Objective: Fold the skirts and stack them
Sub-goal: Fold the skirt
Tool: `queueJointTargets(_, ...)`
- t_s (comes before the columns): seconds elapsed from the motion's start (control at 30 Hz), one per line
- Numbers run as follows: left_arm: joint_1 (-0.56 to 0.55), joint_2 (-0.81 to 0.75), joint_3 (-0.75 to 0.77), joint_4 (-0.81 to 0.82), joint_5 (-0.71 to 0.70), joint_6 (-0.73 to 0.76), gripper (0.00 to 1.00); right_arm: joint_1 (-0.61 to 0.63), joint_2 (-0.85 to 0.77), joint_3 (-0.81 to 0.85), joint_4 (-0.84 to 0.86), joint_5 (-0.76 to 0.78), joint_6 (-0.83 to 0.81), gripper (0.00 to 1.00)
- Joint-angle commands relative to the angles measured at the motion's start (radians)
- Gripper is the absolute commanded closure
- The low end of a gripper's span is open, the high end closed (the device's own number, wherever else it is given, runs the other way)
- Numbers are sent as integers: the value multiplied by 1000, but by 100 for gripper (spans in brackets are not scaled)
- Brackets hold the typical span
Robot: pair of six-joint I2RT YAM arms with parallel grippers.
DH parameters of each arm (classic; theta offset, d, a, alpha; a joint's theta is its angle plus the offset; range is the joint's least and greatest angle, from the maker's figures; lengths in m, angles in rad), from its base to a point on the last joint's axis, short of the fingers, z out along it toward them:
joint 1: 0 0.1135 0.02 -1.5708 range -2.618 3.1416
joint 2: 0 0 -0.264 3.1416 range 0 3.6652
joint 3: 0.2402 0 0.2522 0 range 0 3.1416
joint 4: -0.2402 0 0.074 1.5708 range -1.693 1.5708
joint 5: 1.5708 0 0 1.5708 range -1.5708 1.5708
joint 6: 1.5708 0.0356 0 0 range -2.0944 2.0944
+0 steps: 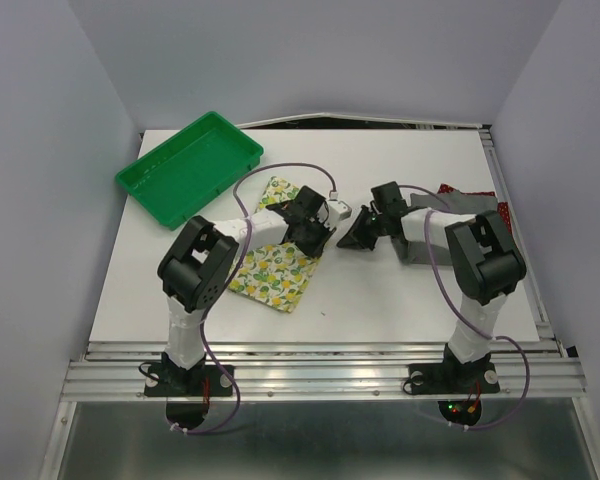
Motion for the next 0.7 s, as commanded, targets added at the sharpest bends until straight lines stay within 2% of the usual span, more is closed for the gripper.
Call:
queueJointTargets(0.0,8,16,7,5,44,-18,100,-26,-71,-4,-46,30,-50,94)
queueJointTargets(0.67,51,24,23,29,117,-54,98,-26,33,42,262,-101,83,96)
